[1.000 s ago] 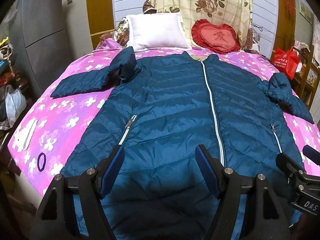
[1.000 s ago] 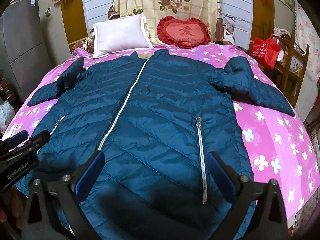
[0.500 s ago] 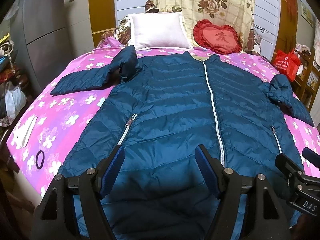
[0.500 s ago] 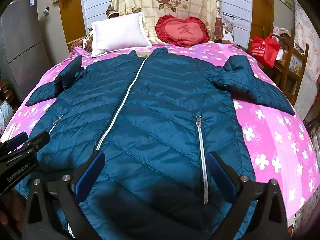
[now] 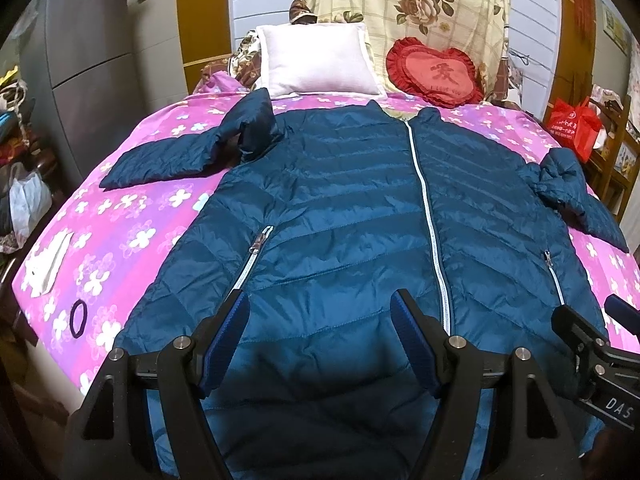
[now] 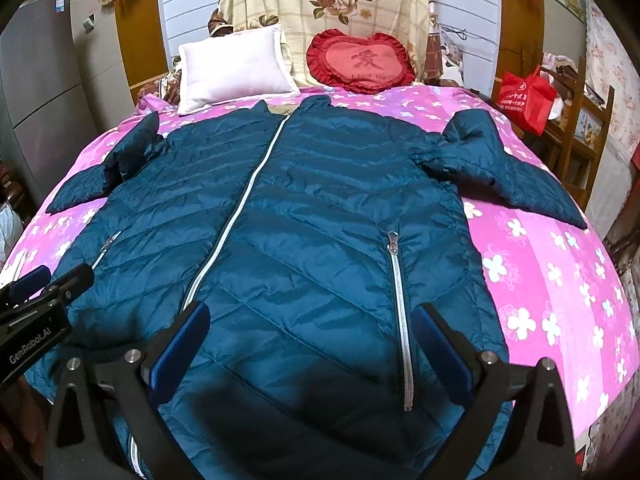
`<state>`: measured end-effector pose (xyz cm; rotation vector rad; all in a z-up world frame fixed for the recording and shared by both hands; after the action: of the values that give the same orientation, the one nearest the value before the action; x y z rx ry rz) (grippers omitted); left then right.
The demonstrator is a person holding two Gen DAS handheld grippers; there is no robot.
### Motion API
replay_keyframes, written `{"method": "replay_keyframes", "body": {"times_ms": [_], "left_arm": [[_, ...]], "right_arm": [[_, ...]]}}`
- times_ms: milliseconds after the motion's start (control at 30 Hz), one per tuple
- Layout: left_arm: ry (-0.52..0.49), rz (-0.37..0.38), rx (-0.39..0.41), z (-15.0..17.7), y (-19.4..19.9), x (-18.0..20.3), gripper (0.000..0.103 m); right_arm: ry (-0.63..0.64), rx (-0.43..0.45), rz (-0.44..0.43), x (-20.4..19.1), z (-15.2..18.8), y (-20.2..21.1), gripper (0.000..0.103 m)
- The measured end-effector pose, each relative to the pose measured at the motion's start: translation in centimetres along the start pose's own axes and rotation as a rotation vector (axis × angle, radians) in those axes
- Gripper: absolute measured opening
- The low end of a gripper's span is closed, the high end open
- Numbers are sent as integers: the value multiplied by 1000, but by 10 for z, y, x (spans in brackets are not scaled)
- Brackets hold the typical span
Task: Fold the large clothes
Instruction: 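Move both grippers forward over the hem of the teal puffer jacket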
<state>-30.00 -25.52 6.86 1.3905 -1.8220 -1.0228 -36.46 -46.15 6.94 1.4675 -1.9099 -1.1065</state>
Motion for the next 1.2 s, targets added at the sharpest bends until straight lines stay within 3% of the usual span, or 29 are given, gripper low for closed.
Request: {"method": "replay_keyframes", "body": {"times_ms": [367,1200], "left_arm": [[4,-1,-6,3,-4,3,47],[-7,-14,-14,-4,-16,4,46]], "right_arm": [[-8,-82,29,-3,5,-6,102],[-22,-84,22,-4,-2,-23,102]]}}
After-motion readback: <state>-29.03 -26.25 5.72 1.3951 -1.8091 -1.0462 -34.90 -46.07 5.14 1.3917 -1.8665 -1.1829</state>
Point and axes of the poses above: each gripper's, at about its wrist camera, not at the fingertips, and y roughly against the way its jaws point, x to its right, z to its underside, the point moved 4 cm from there along -y, roughly the way its jaws point, and after that the axes turned 14 degrees about -x, right-handed, at the moved point
